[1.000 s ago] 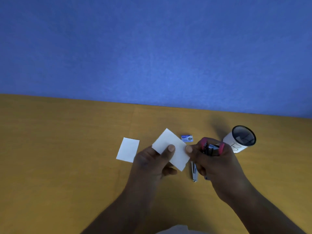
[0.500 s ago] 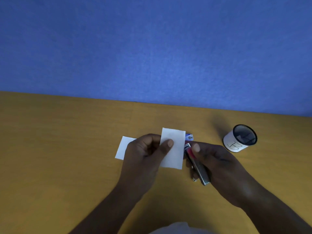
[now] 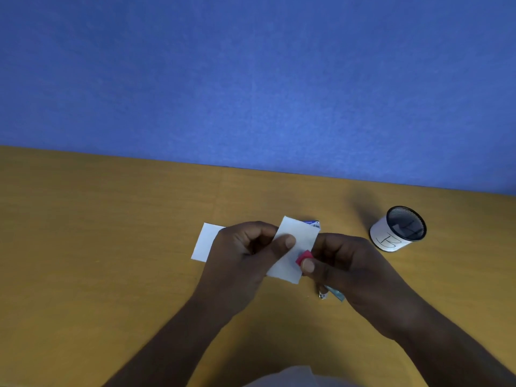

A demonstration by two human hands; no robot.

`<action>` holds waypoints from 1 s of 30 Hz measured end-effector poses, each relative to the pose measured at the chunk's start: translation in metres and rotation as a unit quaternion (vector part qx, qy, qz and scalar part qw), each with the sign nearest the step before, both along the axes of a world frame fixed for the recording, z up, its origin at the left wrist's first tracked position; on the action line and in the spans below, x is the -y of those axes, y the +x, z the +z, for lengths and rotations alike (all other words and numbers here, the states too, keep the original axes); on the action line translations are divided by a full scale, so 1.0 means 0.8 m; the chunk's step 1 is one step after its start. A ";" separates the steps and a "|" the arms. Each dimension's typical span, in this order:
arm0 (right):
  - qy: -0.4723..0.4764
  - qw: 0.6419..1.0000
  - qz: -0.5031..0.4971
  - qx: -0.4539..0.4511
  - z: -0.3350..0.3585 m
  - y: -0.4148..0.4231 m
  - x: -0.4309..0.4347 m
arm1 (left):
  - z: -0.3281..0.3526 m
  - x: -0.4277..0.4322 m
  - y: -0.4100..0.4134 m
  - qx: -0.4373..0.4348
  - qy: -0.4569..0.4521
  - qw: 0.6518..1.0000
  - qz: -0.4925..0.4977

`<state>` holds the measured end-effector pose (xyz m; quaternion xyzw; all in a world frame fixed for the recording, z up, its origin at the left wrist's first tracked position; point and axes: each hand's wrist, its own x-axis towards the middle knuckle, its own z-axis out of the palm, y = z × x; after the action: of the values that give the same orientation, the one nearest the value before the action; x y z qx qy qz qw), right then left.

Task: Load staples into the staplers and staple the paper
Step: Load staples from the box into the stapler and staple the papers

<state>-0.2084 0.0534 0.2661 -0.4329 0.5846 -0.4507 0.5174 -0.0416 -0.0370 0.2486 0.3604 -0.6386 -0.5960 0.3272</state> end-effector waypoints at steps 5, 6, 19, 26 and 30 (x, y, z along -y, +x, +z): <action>0.016 1.000 0.007 -0.018 0.001 -0.002 0.002 | -0.001 0.003 -0.002 -0.005 0.017 1.000 -0.005; 0.018 1.000 0.003 -0.020 0.001 -0.001 0.002 | -0.002 0.004 -0.001 -0.007 0.025 1.000 -0.008; -0.016 0.997 -0.075 0.010 -0.001 0.005 0.004 | -0.009 -0.001 0.000 -0.002 0.050 0.998 -0.035; 0.017 0.998 -0.050 0.030 -0.006 0.006 0.005 | -0.010 -0.002 0.001 0.004 0.045 0.999 -0.021; 0.017 0.999 -0.017 0.035 -0.008 0.004 0.006 | -0.012 0.001 0.001 -0.010 0.053 0.999 0.003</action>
<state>-0.2049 0.0486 0.2598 -0.3984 0.5810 -0.4639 0.5371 -0.0405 -0.0379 0.2394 0.3730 -0.6015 -0.6317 0.3163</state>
